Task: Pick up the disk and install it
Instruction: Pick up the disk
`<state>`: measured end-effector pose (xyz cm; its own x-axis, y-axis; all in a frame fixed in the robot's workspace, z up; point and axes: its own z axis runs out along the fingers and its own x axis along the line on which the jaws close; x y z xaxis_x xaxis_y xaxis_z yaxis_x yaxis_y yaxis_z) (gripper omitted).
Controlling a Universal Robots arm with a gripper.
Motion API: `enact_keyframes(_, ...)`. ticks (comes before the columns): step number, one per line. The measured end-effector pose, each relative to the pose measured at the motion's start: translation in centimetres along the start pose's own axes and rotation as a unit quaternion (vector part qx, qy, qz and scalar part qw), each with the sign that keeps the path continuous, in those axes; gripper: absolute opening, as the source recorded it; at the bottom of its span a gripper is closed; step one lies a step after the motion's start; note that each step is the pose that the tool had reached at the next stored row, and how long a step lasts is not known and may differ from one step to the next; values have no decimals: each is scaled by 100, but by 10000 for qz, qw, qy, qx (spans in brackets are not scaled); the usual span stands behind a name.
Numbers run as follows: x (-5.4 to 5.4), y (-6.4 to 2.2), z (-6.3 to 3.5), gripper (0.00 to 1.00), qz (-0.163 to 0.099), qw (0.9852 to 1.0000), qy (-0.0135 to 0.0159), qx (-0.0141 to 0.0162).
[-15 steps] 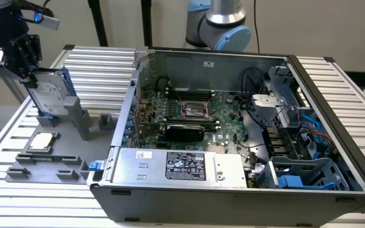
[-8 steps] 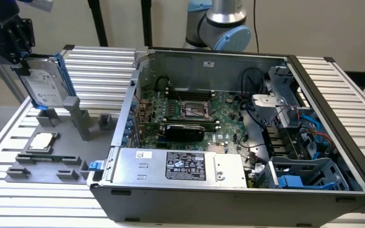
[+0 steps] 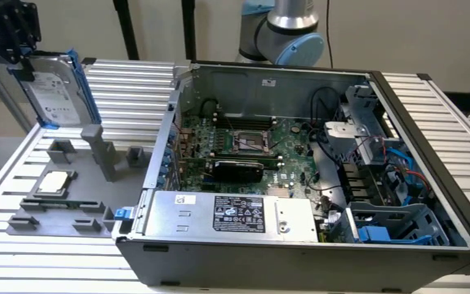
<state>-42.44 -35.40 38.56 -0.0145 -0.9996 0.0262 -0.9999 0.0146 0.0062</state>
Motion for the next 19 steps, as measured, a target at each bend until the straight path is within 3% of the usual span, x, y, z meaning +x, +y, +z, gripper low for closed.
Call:
enact_keyframes(8,3,-339,-291,0,0,10000,-22,0)
enact_keyframes(19,4,-834,-609,0,0,10000,-28,-1)
